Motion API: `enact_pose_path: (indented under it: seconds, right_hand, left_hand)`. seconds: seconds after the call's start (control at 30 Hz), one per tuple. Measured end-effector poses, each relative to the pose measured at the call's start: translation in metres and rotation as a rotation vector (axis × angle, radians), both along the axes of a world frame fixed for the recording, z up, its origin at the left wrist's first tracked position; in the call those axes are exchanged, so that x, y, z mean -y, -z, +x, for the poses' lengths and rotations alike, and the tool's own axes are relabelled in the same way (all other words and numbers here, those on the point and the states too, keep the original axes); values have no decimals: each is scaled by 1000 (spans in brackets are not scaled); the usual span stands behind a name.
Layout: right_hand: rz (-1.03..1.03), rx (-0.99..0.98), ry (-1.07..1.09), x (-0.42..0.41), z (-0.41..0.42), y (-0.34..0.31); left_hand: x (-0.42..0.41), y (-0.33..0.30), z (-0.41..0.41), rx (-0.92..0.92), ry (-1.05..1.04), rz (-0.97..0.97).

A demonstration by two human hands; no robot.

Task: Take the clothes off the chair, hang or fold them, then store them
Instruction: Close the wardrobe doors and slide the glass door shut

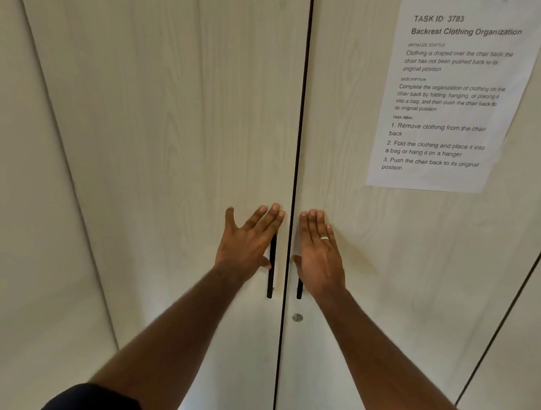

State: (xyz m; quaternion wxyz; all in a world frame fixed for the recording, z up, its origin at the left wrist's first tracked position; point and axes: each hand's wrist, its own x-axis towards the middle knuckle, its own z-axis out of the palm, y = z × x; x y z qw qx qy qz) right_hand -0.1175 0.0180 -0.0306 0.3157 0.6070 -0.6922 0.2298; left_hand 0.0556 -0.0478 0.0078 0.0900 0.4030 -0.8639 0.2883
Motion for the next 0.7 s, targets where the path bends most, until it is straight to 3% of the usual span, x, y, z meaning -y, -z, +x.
enact_pose_path:
  seconds: [0.13,0.3,0.5,0.7]
  right_hand:
    - [-6,84,-41,0,6,1]
    - [165,133,1,-16,17,-18]
    - [354,152,103,-28,39,-38]
    - [340,54,-6,-39,77,-35]
  left_hand:
    - [2,-5,-1,28,-8,13]
    - [-15,-15,-21,-7,-61,68]
    - [-16,-17,-2,-26,19,137]
    - [-38,-19,37,-153,11,211]
